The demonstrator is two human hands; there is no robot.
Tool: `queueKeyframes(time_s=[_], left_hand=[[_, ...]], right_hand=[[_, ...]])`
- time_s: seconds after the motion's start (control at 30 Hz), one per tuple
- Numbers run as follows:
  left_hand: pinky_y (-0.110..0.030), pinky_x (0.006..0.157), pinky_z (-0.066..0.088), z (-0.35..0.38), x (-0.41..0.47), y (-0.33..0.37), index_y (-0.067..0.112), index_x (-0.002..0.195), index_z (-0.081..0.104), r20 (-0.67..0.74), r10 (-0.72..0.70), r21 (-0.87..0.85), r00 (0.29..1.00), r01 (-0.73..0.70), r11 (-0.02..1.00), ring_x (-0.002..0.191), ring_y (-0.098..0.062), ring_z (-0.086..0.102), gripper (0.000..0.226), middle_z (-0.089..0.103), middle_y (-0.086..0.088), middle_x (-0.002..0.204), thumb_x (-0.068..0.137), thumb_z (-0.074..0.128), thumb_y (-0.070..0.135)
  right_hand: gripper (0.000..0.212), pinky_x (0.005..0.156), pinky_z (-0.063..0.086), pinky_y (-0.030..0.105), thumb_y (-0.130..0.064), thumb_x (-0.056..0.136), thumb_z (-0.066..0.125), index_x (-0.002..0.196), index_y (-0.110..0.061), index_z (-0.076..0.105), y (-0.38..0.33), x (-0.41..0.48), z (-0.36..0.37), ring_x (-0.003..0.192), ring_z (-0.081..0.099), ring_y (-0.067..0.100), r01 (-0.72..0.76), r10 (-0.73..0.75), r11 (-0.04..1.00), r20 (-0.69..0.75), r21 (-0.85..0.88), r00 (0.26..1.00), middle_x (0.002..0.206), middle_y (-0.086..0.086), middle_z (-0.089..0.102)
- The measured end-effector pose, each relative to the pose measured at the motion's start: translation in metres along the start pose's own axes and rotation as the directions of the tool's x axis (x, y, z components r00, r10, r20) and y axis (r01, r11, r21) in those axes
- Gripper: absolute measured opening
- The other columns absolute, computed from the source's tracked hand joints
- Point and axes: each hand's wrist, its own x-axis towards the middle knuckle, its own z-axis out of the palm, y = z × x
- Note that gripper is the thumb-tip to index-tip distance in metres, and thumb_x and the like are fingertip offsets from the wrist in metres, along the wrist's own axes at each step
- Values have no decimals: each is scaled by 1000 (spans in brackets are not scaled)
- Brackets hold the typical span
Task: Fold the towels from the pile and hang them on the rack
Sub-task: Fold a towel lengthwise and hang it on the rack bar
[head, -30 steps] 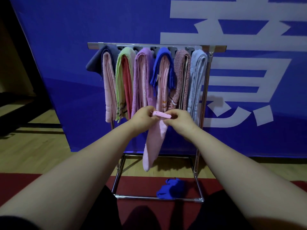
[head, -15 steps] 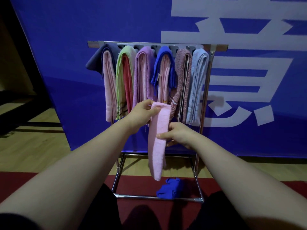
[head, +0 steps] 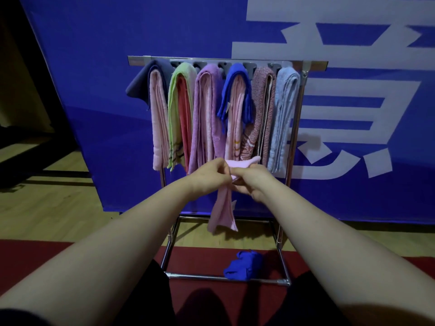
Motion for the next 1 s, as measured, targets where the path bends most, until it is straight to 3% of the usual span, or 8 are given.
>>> queueKeyframes(time_s=[0.17,0.27,0.4,0.53,0.7,0.87,0.93,1.0], left_hand=[[-34,67,49,5,8,-6,18,93,46,26,83,257,996,-87,963,87,-19,53,38,53,-3,96,67,73,19],[-38,74,51,14,9,-13,21,96,42,-106,78,383,991,-31,923,97,-24,51,46,52,-7,104,66,77,26],[-45,68,52,24,9,-16,14,93,44,-317,106,397,943,30,917,87,-27,53,32,50,-7,96,75,69,23],[-32,56,44,29,8,-21,17,94,44,-442,121,400,889,74,914,82,-21,53,27,49,-4,98,83,68,18],[-40,63,50,25,8,-29,15,89,46,-473,123,429,872,106,897,84,-25,54,17,51,-6,96,88,63,16],[-36,60,45,16,12,-26,14,87,46,-494,147,410,857,81,909,79,-24,51,22,50,-5,94,81,65,5],[-32,59,38,12,15,-24,15,86,44,-502,173,412,847,58,910,78,-21,48,20,49,-5,93,84,61,5],[-32,62,37,11,19,-21,15,84,42,-493,192,410,849,32,911,79,-23,47,18,49,-6,92,84,58,7]], right_hand=[[11,48,56,26,-7,91,64,99,-11,70,-9,-3,4,64,63,18,-41,43,991,-10,127,999,77,10,66],[8,46,56,27,0,92,59,95,-3,66,-11,-7,7,67,65,24,-78,79,960,5,267,997,82,15,66],[6,40,54,29,5,95,51,91,5,56,-12,-10,14,66,62,29,-102,106,924,9,368,994,80,21,61],[20,41,55,30,7,95,49,115,11,52,-12,-10,17,71,61,33,-96,101,891,12,444,995,85,24,60],[24,58,59,36,8,95,49,119,14,50,-13,-8,10,74,63,36,-95,107,878,1,469,994,90,26,60],[26,58,61,40,-8,94,61,115,4,52,-6,-9,1,78,68,34,-129,131,980,-8,151,991,101,25,63],[31,48,59,36,-14,87,72,110,2,56,-2,-10,0,66,64,25,-74,72,995,-27,-67,997,87,19,63],[21,42,55,32,-10,81,77,85,-6,58,2,-10,1,54,57,19,33,-51,950,-50,-310,997,73,13,59]])
